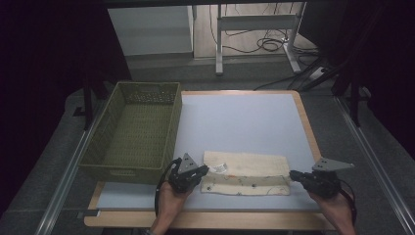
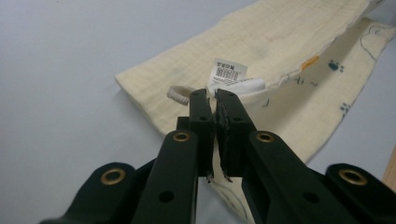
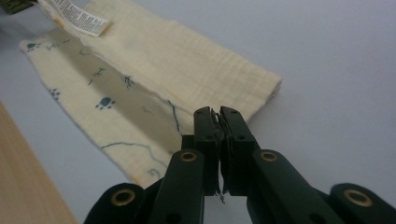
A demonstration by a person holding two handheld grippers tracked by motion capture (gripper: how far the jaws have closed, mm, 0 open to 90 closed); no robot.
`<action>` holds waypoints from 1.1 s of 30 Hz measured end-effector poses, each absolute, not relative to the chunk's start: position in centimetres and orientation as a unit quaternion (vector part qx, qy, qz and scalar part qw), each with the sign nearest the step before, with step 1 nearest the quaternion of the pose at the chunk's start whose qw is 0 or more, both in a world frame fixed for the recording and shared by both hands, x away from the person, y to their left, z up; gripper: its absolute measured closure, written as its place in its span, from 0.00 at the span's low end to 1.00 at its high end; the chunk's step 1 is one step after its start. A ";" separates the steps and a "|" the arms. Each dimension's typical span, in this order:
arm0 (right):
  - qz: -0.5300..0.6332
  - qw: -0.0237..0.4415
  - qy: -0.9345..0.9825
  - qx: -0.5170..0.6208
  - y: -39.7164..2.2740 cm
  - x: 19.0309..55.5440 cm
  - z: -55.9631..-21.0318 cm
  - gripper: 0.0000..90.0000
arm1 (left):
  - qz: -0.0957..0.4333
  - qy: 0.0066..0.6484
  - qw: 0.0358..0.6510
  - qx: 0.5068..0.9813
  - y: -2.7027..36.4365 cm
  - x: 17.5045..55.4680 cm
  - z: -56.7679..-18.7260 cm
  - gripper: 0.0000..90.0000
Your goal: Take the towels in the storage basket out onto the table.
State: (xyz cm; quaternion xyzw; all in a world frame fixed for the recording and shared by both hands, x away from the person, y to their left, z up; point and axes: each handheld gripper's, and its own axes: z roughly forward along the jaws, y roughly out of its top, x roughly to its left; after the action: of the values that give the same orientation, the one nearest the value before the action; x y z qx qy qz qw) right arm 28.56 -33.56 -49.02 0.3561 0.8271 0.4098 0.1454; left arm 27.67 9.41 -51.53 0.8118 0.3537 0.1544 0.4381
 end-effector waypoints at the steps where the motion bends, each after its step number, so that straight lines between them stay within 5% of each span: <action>1: 0.410 0.145 0.827 0.356 -33.6 28.6 -49.0 0.96 | 0.155 0.353 0.437 0.812 9.5 27.5 -51.6 0.95; 11: 0.401 0.124 0.836 0.353 -33.4 26.6 -50.7 0.94 | 0.136 0.348 0.431 0.821 9.9 25.8 -52.9 0.92; 16: 0.408 0.116 0.833 0.356 -34.0 25.8 -50.6 0.87 | 0.127 0.354 0.430 0.821 10.5 25.0 -52.8 0.72; 20: 0.414 0.130 0.827 0.358 -34.6 25.8 -49.9 0.84 | 0.128 0.358 0.430 0.819 10.8 25.1 -52.2 0.66; 33: 0.400 0.165 0.822 0.370 -33.6 30.5 -49.2 0.81 | 0.121 0.361 0.424 0.822 9.0 28.0 -50.9 0.57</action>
State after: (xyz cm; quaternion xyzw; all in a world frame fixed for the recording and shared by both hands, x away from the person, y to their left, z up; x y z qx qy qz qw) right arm 30.49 -33.56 -49.24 0.3702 0.8218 0.4003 0.1653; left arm 28.03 9.03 -50.89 0.8217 0.3607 0.1214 0.4243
